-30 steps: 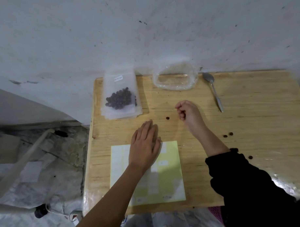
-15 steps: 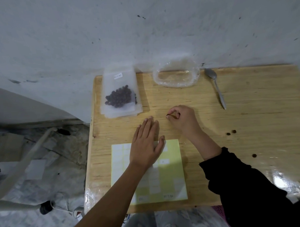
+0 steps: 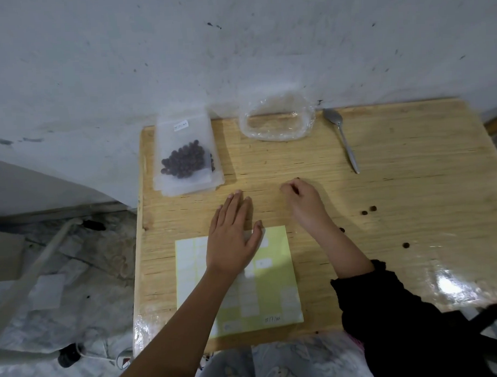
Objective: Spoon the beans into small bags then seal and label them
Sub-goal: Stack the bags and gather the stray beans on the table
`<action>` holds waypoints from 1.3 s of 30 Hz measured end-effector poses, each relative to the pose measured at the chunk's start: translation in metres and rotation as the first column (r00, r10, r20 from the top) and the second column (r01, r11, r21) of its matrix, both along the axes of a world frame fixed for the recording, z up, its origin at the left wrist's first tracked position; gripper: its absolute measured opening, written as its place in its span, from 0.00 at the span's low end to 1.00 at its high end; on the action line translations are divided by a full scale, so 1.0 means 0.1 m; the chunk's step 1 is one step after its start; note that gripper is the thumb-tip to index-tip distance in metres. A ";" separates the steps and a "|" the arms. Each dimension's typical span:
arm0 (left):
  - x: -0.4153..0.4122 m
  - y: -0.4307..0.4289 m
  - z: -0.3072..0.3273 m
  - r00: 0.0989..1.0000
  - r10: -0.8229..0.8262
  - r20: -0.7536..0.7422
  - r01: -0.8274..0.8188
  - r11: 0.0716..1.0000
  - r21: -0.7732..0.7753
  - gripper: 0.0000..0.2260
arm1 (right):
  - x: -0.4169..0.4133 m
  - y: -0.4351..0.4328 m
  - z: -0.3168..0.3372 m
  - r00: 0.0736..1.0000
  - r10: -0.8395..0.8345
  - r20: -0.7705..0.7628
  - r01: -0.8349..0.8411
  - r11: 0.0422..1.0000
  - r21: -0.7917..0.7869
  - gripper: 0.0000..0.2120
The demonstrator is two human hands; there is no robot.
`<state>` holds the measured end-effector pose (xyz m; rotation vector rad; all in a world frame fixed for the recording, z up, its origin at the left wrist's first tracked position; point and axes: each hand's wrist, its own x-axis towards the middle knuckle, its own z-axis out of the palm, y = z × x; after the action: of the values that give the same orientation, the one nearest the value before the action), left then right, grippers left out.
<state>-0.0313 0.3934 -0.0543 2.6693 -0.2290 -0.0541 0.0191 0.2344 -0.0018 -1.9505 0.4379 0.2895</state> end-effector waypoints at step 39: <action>0.26 -0.43 0.05 0.997 -0.041 -0.062 0.050 0.987 0.150 0.35 | 0.17 -0.68 0.10 0.848 -0.475 -0.234 0.517 0.647 0.560 0.10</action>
<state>-0.0053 0.3500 -0.0496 2.8085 -0.2769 -0.1703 0.0360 0.1663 0.0079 -1.1233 0.8000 0.1084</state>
